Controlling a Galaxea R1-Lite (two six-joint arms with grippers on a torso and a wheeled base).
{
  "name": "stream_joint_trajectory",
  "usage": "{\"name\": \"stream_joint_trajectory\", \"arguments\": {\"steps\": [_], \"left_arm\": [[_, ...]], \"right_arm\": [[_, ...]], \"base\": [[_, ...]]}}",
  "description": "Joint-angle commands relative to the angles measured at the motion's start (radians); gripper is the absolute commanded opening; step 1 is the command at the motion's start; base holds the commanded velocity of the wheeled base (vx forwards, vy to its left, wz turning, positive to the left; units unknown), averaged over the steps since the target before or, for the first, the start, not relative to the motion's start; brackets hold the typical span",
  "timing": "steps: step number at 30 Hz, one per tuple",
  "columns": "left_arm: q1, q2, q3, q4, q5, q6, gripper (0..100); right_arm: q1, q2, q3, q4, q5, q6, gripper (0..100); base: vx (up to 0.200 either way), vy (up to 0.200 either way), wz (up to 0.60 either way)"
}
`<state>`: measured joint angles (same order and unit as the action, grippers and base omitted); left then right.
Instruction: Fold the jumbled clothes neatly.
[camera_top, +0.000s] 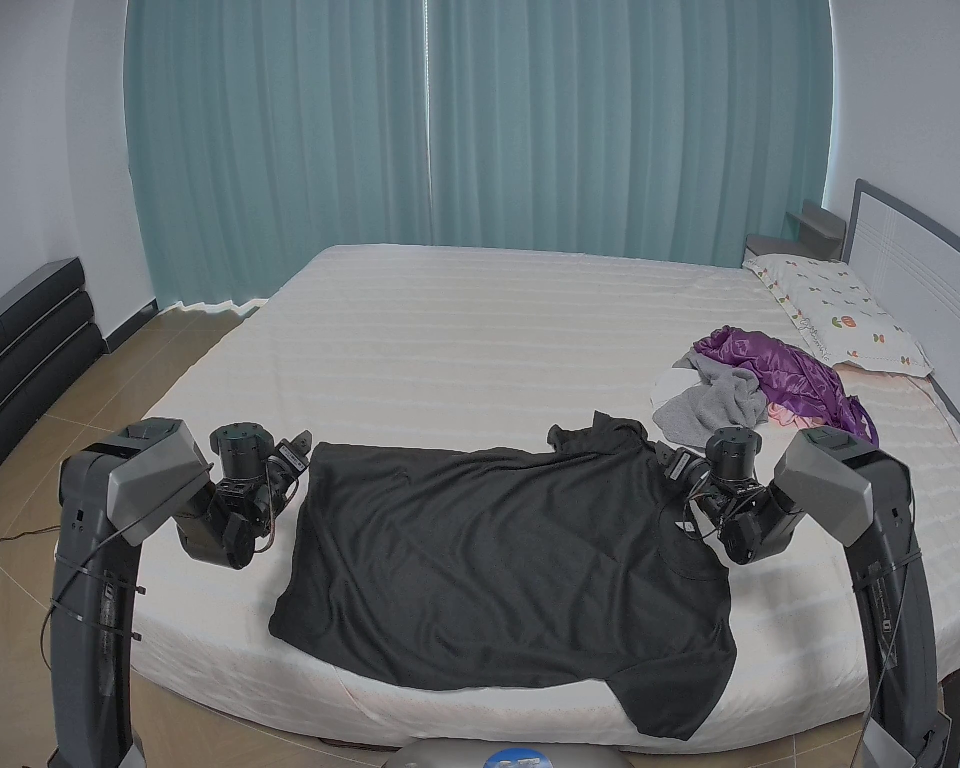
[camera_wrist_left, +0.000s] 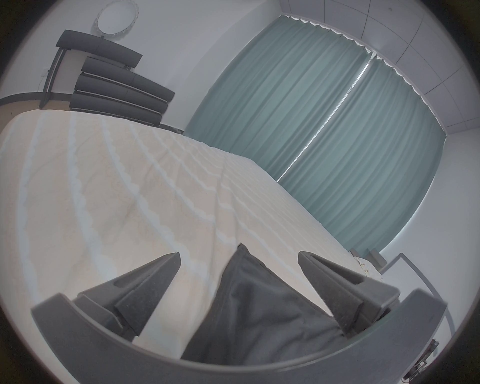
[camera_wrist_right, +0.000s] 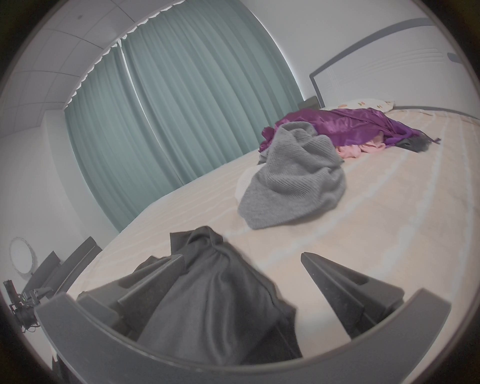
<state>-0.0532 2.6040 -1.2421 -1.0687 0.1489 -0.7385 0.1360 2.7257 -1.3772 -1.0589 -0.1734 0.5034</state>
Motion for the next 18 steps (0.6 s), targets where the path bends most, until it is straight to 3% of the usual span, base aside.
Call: {"name": "stream_joint_trajectory", "arguments": {"steps": [1, 3, 7, 18], "left_arm": [[-0.007, -0.271, 0.317, -0.050, -0.074, -0.038, 100], [-0.007, -0.366, 0.474, -0.054, -0.092, -0.071, 100], [-0.016, -0.455, 0.619, -0.054, -0.118, -0.102, 100], [-0.037, -0.533, 0.866, -0.056, -0.219, -0.186, 100]], "right_arm": [[0.002, -0.285, 0.405, -0.118, 0.037, 0.092, 100], [-0.001, -0.376, 0.624, -0.200, 0.080, 0.159, 100], [-0.010, -0.429, 0.811, -0.294, 0.124, 0.208, 100], [0.016, -0.420, 1.162, -0.510, 0.304, 0.337, 100]], "base": [[0.000, 0.000, 0.00], [0.000, 0.000, 0.00], [0.000, 0.000, 0.00], [0.000, 0.000, 0.00]]}}
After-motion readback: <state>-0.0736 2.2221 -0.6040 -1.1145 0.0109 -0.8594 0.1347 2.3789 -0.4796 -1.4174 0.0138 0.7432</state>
